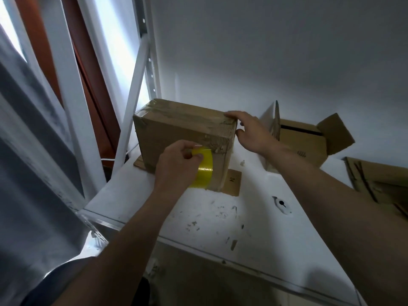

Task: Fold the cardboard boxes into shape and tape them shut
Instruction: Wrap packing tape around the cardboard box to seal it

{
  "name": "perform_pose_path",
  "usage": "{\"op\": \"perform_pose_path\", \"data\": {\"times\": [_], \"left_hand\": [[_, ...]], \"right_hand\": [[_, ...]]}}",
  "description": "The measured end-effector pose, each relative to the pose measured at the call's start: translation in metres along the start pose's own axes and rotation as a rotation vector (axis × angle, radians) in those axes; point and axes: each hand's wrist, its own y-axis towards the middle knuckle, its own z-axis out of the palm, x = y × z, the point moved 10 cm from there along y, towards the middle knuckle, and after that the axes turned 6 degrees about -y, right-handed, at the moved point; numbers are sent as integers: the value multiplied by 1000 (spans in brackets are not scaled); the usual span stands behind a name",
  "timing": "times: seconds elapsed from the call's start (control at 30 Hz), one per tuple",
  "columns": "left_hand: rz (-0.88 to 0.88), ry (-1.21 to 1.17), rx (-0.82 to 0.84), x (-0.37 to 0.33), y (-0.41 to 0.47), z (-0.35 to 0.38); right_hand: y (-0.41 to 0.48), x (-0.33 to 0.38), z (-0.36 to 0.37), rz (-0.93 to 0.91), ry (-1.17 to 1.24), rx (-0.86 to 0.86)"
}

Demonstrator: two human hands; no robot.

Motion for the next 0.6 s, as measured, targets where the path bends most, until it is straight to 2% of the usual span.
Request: {"op": "perform_pose_path", "data": {"times": [0.1, 0.23, 0.37, 0.47, 0.6], "left_hand": [[-10, -11, -20, -1, -2, -6], [7, -8, -82, -6, -11, -22], [-3, -105, -150, -4, -33, -39], [-33, -166, -150, -6, -41, -49], [-57, -135, -118, -3, -49, -60]], "right_hand": [[-7, 2, 1, -14, 102, 9], [-33, 11, -14, -15, 131, -92], [-75, 26, -22, 26, 157, -166], [-110, 38, -20, 80, 184, -215], [-156, 50, -24, 95, 307, -338]]}}
